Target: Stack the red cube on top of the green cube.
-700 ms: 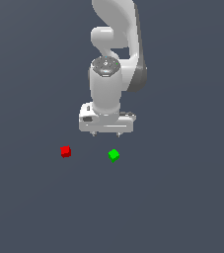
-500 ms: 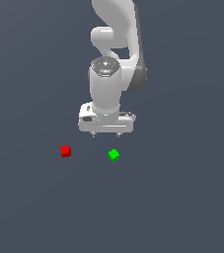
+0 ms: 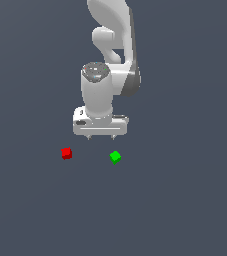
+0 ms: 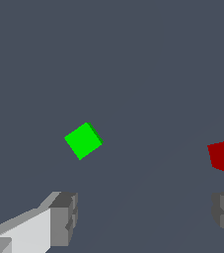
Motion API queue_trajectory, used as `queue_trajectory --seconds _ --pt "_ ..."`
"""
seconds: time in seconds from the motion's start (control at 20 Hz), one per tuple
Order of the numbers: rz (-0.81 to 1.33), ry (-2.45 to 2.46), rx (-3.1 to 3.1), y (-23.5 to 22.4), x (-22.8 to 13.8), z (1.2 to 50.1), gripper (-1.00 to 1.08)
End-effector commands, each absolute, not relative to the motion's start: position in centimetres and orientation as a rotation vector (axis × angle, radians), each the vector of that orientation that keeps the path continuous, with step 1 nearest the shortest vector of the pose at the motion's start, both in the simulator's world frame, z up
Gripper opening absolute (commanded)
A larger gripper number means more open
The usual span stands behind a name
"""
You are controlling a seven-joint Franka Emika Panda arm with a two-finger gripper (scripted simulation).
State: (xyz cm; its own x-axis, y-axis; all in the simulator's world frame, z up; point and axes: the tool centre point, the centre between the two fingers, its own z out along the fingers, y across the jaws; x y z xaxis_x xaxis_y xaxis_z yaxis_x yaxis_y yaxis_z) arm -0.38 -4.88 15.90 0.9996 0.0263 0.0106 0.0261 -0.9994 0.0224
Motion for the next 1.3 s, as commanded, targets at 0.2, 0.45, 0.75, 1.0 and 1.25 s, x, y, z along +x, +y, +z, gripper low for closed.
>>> queue_trajectory --seconds 0.2,0.45,0.75,1.0,1.25 --pt "0.013 0.119 3.122 -9.0 -0.8 14.0 1.0" --pt "0.01 0.2 3.123 -13.1 -1.0 12.0 1.0" --pt "0.006 0.293 3.121 -17.8 -0.9 9.6 1.0" --pt "0.003 0.351 3.119 -20.7 -0.6 8.2 1.0" --pt "0.001 0.387 3.117 -22.5 -0.3 7.3 1.0"
